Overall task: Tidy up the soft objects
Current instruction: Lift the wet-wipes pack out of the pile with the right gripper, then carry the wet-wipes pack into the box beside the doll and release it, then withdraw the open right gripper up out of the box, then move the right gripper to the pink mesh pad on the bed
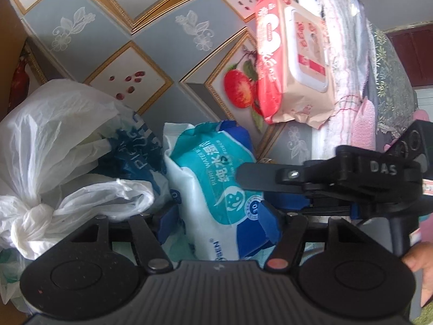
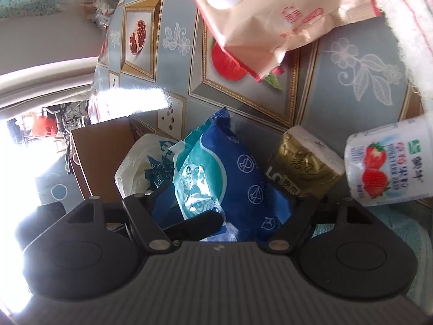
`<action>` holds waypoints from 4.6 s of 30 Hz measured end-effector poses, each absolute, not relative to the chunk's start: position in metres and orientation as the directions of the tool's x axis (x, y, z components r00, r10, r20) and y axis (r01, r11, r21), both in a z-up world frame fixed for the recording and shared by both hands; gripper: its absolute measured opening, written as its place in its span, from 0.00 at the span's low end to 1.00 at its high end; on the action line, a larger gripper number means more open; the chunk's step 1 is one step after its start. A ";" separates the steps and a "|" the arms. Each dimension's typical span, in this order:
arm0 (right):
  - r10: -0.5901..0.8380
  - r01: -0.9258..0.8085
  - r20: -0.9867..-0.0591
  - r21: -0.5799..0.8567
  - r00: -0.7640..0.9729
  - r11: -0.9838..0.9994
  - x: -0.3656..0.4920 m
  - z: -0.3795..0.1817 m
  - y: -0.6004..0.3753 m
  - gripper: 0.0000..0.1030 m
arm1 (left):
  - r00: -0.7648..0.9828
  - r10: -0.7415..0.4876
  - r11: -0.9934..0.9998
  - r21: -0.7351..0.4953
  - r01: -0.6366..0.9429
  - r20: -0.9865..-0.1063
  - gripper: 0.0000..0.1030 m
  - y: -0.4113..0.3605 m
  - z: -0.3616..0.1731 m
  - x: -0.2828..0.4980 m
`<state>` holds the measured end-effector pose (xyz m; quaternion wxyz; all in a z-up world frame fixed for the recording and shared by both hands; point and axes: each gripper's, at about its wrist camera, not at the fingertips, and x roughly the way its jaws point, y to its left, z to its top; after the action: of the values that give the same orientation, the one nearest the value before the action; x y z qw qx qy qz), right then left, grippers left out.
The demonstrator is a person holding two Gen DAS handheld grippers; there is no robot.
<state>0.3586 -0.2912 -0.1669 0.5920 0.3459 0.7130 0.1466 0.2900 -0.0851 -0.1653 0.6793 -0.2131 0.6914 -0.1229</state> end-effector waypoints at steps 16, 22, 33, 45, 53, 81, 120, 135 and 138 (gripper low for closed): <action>0.672 0.278 -0.738 0.660 0.061 0.698 0.326 -0.129 -0.302 0.53 | 0.139 -0.464 0.886 -0.459 0.068 -0.875 0.63 -0.096 -0.110 0.270; 0.664 0.248 -0.737 0.671 0.123 0.699 0.307 -0.093 -0.291 0.53 | 0.181 -0.505 0.863 -0.491 0.117 -0.844 0.63 -0.082 -0.078 0.253; 0.694 0.204 -0.686 0.727 0.216 0.656 0.267 -0.033 -0.210 0.53 | 0.247 -0.529 0.849 -0.502 0.166 -0.812 0.63 0.004 -0.012 0.217; 0.759 0.139 -0.618 0.786 0.205 0.602 0.261 -0.022 -0.063 0.52 | 0.334 -0.441 0.893 -0.446 0.067 -0.833 0.64 0.144 0.019 0.185; 0.668 0.057 -0.720 0.687 0.189 0.724 0.267 -0.045 -0.013 0.53 | 0.284 -0.447 0.878 -0.476 -0.040 -0.848 0.64 0.202 -0.050 0.193; 0.604 0.253 -0.726 0.684 0.330 0.684 0.225 -0.067 -0.072 0.55 | 0.032 -0.412 0.897 -0.412 -0.159 -0.911 0.51 0.184 -0.179 0.194; 0.308 0.228 -0.695 0.565 0.649 0.793 0.193 -0.033 -0.301 0.70 | 0.417 -0.348 0.913 -0.404 -0.052 -0.840 0.83 0.033 -0.018 0.268; 0.287 0.068 -0.672 0.449 0.682 0.891 0.250 -0.038 -0.469 0.70 | 0.284 -0.441 0.895 -0.393 0.211 -0.851 0.63 -0.171 -0.089 0.295; 0.329 0.038 -0.673 0.469 0.662 0.883 0.276 -0.051 -0.484 0.69 | 0.269 -0.464 0.880 -0.403 0.253 -0.844 0.56 -0.199 -0.103 0.302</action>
<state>0.2761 -0.4844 -0.0507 0.8826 0.2279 0.4028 0.0824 0.3021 -0.1986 -0.1031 0.7909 -0.0941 0.5608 -0.2264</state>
